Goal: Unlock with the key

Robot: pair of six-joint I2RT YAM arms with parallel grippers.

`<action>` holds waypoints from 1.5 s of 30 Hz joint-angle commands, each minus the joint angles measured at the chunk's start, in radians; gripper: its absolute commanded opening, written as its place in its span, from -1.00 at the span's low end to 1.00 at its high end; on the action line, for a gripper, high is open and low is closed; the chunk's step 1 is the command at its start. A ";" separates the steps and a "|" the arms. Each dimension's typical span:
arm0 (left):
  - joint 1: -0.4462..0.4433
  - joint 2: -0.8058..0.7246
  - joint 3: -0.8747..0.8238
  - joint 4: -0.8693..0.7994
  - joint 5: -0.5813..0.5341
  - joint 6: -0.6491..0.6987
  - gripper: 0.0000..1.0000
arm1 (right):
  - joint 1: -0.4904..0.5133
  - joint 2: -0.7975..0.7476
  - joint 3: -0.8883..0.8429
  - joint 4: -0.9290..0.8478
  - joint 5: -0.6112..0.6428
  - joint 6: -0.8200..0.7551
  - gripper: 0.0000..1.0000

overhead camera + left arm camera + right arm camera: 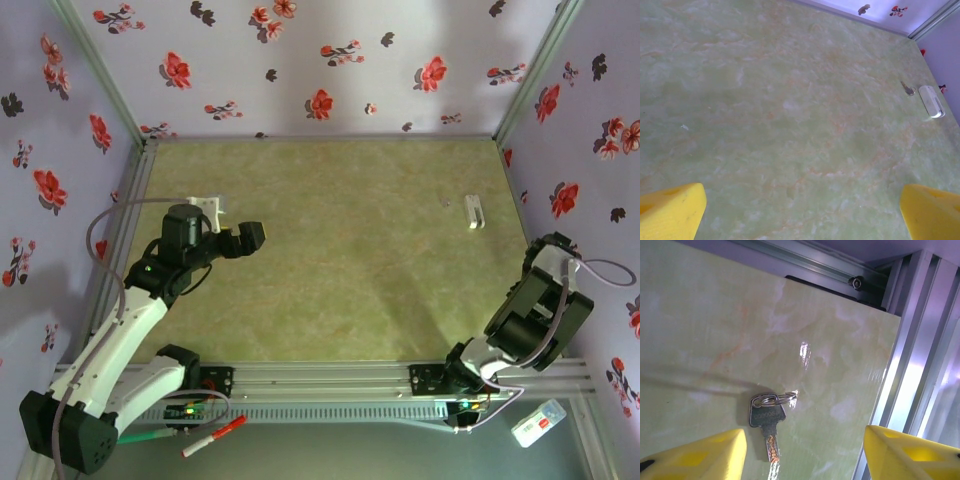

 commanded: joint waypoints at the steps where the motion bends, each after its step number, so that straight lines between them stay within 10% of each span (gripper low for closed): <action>1: -0.005 0.005 -0.013 -0.008 0.018 0.011 0.99 | -0.013 0.028 0.003 0.004 0.031 0.004 0.25; 45: -0.005 0.028 -0.020 -0.006 0.017 0.011 0.99 | -0.035 0.169 0.017 0.031 0.032 -0.012 -0.52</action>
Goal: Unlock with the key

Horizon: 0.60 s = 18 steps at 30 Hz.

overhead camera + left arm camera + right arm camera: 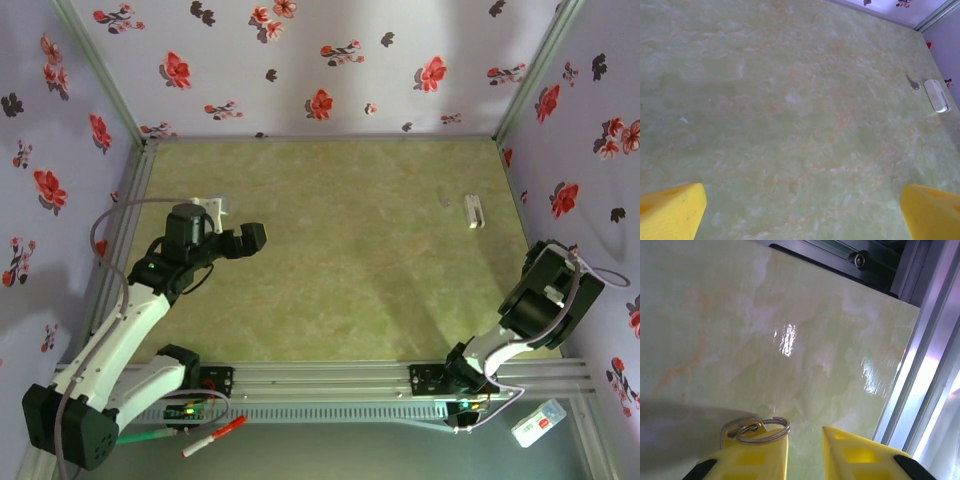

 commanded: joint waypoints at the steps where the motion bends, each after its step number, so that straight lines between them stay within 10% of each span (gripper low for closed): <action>1: -0.004 0.001 -0.014 -0.005 0.011 0.011 0.99 | -0.007 0.018 0.016 0.011 0.008 -0.003 -0.53; 18: -0.005 0.019 -0.014 -0.004 0.012 0.009 0.99 | 0.102 -0.001 -0.043 0.101 -0.172 0.115 -0.58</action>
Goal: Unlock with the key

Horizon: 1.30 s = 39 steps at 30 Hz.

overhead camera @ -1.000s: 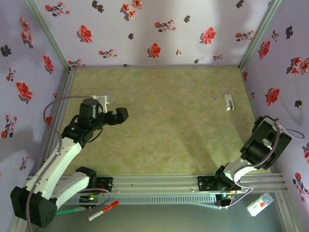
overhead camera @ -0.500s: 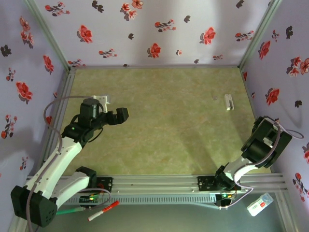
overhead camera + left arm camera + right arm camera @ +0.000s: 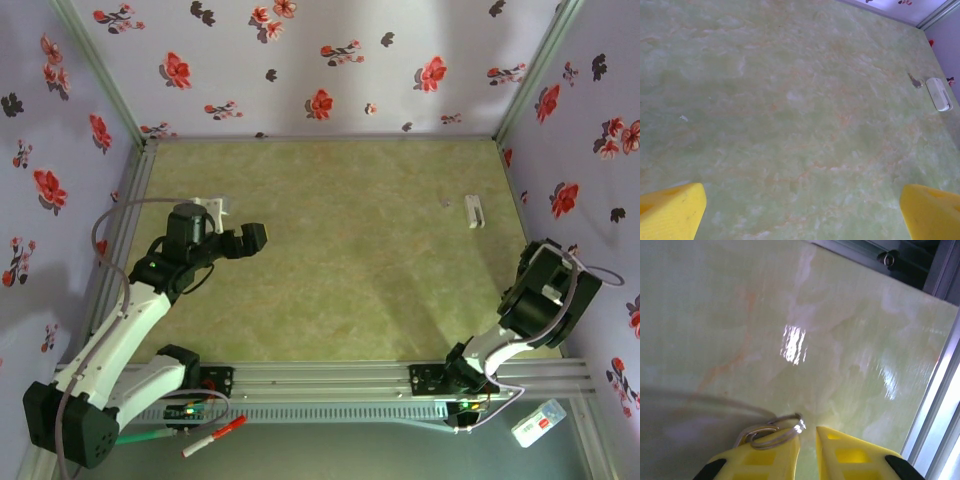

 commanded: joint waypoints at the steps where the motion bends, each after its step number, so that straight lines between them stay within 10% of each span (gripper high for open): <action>1: -0.005 0.009 -0.012 -0.004 0.012 0.008 0.99 | 0.065 0.005 -0.007 0.034 -0.136 0.078 -0.56; 16: -0.005 0.040 -0.008 -0.002 0.020 0.004 0.99 | 0.052 -0.141 0.169 -0.081 -0.240 0.030 -0.35; 28: -0.005 0.040 -0.010 -0.004 0.024 0.004 0.99 | 0.036 -0.089 0.105 0.010 -0.317 -0.175 0.24; 39: -0.004 0.038 -0.010 -0.014 0.024 0.007 0.99 | 0.065 -0.062 0.069 0.040 -0.244 -0.235 0.22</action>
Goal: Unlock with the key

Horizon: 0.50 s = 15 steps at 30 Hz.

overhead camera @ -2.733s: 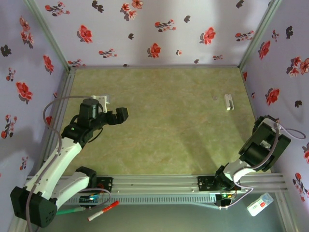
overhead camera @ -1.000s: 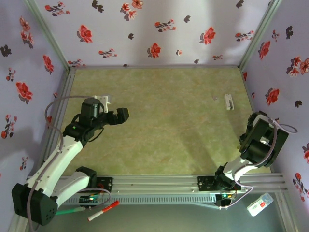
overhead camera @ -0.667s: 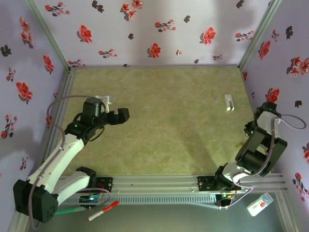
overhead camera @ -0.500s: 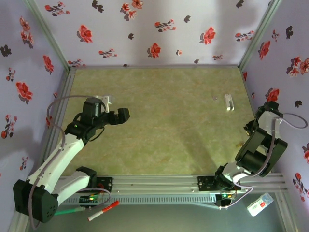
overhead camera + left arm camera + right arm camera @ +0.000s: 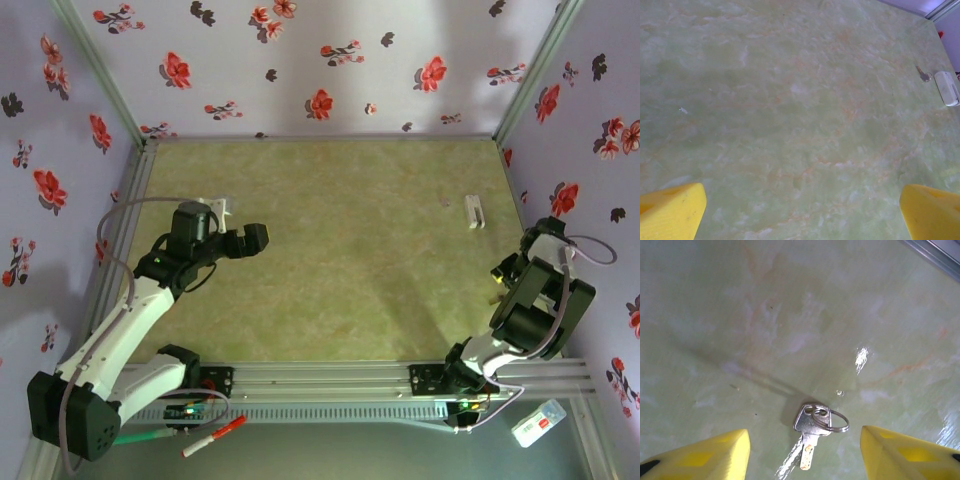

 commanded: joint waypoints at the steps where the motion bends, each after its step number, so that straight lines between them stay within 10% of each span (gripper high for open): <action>1: -0.006 -0.003 -0.008 -0.018 0.021 0.007 1.00 | 0.004 0.027 -0.023 0.010 0.038 -0.035 0.21; 15: -0.005 -0.001 -0.007 -0.025 0.021 0.009 0.99 | 0.016 0.071 -0.016 0.013 0.071 -0.049 0.10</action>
